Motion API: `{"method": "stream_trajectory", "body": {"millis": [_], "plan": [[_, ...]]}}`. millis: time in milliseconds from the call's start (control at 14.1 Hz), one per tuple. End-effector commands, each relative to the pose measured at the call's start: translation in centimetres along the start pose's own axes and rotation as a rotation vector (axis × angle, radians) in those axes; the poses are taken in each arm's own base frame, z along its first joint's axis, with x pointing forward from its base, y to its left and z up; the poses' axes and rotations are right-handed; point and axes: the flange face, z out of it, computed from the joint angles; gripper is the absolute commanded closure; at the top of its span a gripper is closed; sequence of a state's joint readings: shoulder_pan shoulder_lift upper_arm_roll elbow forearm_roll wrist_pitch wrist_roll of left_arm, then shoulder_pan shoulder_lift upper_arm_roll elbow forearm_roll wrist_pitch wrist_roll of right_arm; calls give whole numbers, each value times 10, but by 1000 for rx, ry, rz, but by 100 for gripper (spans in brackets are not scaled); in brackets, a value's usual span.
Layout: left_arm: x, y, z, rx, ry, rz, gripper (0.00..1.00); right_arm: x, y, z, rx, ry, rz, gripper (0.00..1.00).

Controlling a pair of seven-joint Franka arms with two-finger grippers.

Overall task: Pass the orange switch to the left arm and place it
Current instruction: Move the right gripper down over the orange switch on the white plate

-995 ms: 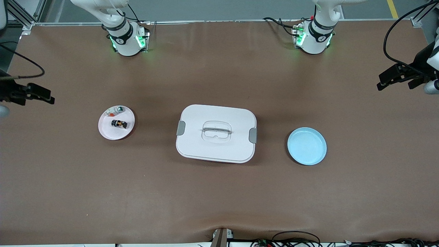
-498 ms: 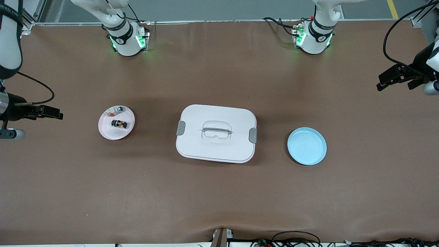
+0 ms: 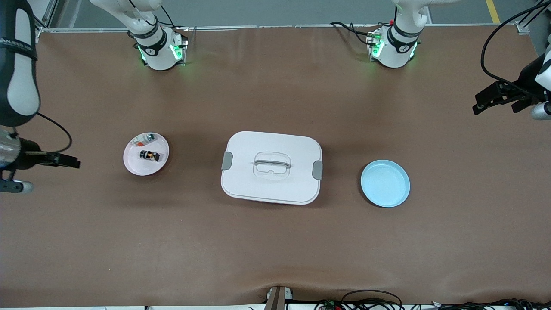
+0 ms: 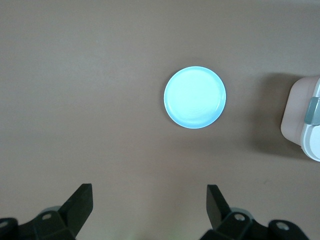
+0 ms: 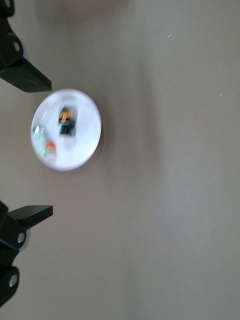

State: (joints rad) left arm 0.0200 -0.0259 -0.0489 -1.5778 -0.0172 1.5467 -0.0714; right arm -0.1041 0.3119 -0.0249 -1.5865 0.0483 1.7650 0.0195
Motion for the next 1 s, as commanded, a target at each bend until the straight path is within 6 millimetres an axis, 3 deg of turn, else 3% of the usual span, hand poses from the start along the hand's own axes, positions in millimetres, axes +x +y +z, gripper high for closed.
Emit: {"method": "stream_trajectory", "body": {"millis": [0,213,355,569,924], "plan": [[3,-3,-3,3,-4,7,0,-10,-18,59,51,-15,69,0],[3,-2,-2,0,-5,7,0,-22,-17,117,43,10,68,0],[2,-2,0,-1,-12,9,0,-32,-32,146,35,18,32,0],[3,-6,3,-1,-16,3,0,-42,-44,165,28,4,8,0],[3,-6,3,-1,-18,3,0,-73,-38,202,23,29,17,0]]}}
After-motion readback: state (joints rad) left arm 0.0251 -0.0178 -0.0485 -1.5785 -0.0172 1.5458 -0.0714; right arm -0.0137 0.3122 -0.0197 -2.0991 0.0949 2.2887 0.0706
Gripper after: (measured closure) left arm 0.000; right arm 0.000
